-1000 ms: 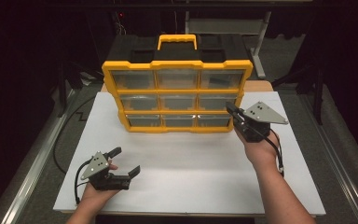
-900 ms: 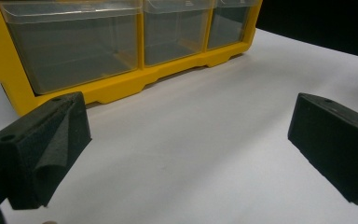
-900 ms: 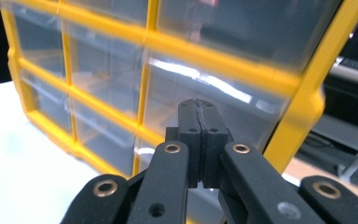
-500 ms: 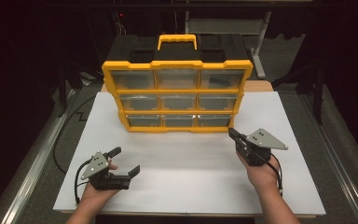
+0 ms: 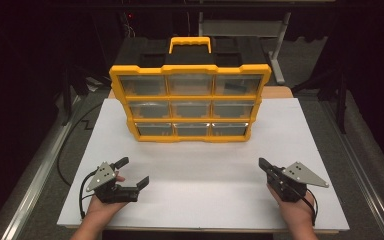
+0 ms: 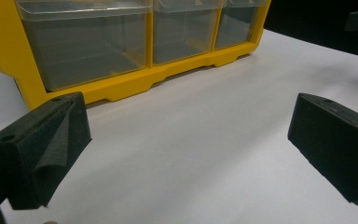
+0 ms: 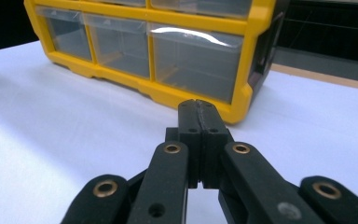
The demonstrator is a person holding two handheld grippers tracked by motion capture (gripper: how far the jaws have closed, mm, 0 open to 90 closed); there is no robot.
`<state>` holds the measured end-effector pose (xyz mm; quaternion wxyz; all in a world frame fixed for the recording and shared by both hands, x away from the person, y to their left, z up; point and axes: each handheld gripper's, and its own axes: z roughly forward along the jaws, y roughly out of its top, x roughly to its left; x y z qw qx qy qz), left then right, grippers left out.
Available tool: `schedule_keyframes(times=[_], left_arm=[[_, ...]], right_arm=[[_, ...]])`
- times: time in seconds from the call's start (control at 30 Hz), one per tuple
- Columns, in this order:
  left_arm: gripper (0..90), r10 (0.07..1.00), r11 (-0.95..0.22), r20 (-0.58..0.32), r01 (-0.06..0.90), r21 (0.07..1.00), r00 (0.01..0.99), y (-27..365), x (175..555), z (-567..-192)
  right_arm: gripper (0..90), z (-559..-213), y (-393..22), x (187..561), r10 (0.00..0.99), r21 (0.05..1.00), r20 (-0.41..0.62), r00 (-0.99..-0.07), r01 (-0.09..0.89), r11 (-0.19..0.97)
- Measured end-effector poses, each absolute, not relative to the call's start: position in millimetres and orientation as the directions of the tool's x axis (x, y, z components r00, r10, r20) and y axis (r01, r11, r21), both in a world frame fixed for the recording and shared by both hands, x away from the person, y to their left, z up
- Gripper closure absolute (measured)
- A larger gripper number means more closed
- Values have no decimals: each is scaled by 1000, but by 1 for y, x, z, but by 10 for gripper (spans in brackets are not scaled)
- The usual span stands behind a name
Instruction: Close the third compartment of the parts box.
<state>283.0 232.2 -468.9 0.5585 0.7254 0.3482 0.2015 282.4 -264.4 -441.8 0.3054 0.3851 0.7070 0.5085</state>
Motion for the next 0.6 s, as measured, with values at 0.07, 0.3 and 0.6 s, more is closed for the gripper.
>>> schedule_keyframes(times=[0.07, 0.3, 0.6], left_arm=[[4, 733, -133, -97, 282, 950, 673, 233, 283, -469], [4, 737, -141, -95, 290, 947, 669, 232, 285, -470], [4, 740, -137, -98, 291, 947, 666, 233, 284, -469]], right_arm=[[900, -446, -269, 278, 855, 953, -32, -517, 243, 183], [880, -453, -271, 284, 853, 951, -3, -521, 263, 164], [546, -462, -268, 293, 863, 928, -7, -504, 318, 193]])
